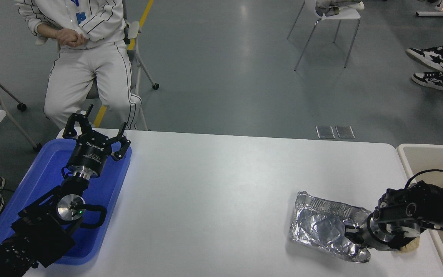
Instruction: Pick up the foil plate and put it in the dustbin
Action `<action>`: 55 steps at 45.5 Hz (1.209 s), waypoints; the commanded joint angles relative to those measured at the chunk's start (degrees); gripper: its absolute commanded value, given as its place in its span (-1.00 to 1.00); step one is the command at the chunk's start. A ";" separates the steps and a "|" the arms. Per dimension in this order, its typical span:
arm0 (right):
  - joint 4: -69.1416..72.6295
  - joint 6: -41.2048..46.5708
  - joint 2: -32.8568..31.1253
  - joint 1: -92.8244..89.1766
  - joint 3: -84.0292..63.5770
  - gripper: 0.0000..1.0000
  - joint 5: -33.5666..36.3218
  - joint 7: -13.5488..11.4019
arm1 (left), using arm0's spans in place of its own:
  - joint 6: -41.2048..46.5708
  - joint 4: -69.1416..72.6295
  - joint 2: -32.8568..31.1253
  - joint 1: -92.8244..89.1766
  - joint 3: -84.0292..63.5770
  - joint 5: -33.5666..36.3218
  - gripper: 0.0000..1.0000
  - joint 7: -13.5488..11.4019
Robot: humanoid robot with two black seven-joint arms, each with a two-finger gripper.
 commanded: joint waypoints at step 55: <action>23.45 29.98 -8.59 42.13 -4.29 -1.00 0.84 -0.16 | 0.00 0.00 0.00 0.00 0.00 0.02 1.00 0.00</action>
